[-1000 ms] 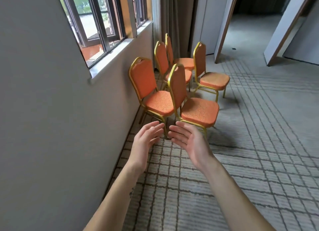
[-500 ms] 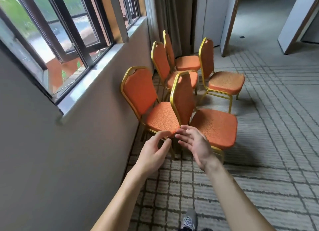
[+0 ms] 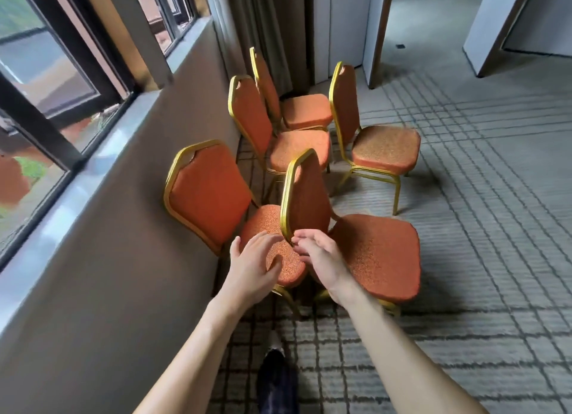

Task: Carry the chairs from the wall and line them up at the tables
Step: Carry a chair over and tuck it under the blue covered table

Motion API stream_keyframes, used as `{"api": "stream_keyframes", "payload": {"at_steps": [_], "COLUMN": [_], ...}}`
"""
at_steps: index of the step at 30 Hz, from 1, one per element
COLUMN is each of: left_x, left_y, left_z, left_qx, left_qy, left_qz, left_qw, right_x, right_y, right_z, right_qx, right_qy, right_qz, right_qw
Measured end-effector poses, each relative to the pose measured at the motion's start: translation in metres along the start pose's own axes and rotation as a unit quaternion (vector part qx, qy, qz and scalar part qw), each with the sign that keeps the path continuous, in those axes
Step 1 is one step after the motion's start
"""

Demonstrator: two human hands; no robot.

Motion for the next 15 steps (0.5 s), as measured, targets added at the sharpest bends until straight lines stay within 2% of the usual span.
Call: {"api": "stream_keyframes", "payload": {"at_steps": [4,9,15], "left_x": [0.083,0.171,0.255], "left_y": [0.008,0.008,0.022], "left_z": [0.031,0.052,0.061], "left_qx": [0.011,0.044,0.111], "left_qy": [0.008,0.040,0.078], "left_qz": [0.033,0.066,0.115], "left_qw": [0.999,0.996,0.984], "right_x": [0.070,0.139,0.213], "right_y": [0.010,0.026,0.034], "right_z": [-0.008,-0.008,-0.013], "right_qx": [-0.045,-0.169,-0.209], "right_qy": [0.012,0.028,0.023], "right_qz": [-0.016,-0.019,-0.015], "right_qw": [0.999,0.985,0.977]}}
Point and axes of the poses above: each hand's wrist, its own x-axis towards the middle knuckle, its own y-axis out of the palm, z = x × y, the point moved 7 cm from there along x, towards the middle knuckle, and after that the axes turned 8 degrees about -y, right-handed, at the moved point
